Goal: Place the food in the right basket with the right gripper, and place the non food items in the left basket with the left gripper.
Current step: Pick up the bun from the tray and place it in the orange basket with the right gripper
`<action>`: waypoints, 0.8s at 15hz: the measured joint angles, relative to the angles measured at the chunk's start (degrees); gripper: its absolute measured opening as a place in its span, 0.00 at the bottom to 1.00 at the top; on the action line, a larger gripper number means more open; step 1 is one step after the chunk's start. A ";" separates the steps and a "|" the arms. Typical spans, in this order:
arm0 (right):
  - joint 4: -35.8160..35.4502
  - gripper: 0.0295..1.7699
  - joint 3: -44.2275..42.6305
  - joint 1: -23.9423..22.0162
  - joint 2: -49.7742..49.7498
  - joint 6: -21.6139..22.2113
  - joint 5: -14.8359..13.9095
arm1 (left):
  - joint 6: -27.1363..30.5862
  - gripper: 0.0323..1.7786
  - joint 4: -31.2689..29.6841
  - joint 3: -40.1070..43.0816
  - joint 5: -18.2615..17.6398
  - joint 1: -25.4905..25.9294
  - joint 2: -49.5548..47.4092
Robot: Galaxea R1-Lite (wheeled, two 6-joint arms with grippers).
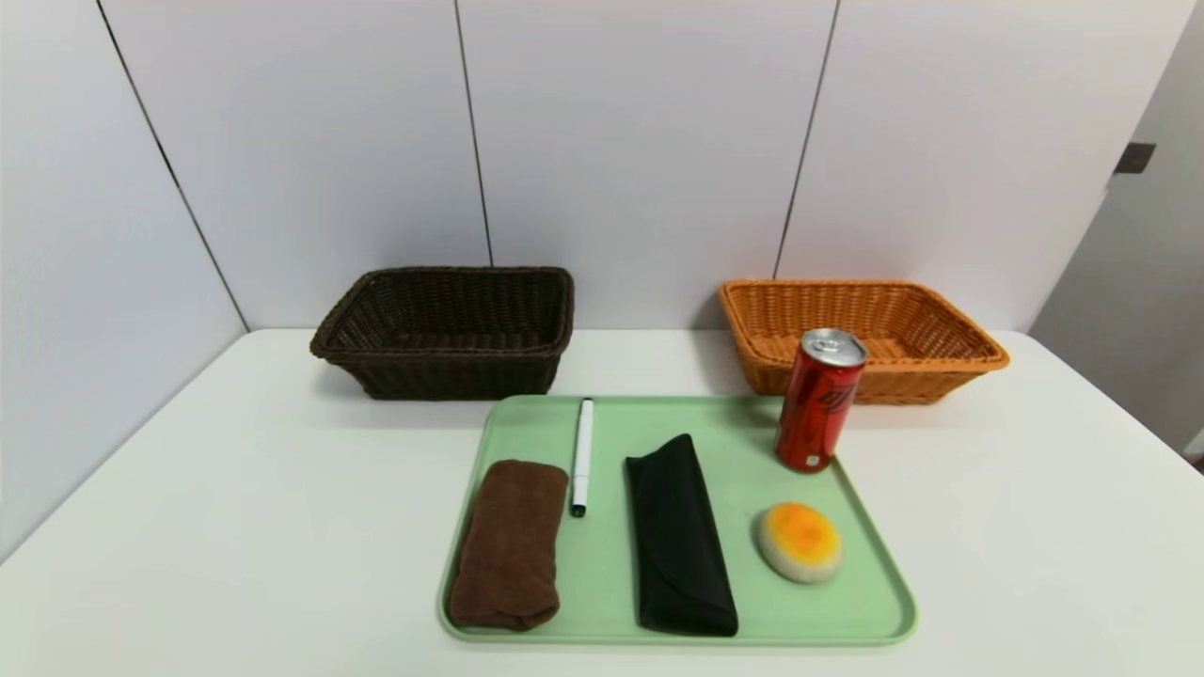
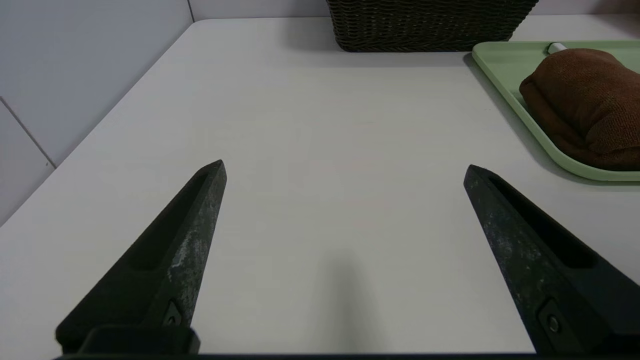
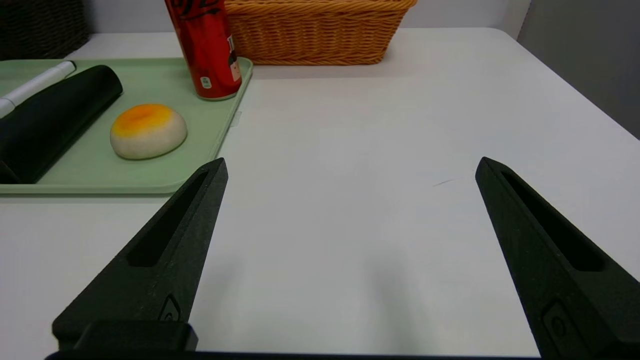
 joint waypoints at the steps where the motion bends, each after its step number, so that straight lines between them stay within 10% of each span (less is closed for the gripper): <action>1: 0.06 0.97 0.00 -0.02 0.00 -0.09 0.00 | -0.04 0.95 0.02 0.00 -0.01 0.00 0.00; 7: 0.90 0.97 -2.01 -0.02 1.41 -1.15 0.69 | 1.17 0.95 2.77 -4.99 -0.34 0.00 0.71; 12: 11.11 0.97 -30.18 -0.02 18.32 6.25 6.38 | -0.89 0.95 21.81 -35.41 -2.97 -0.02 15.37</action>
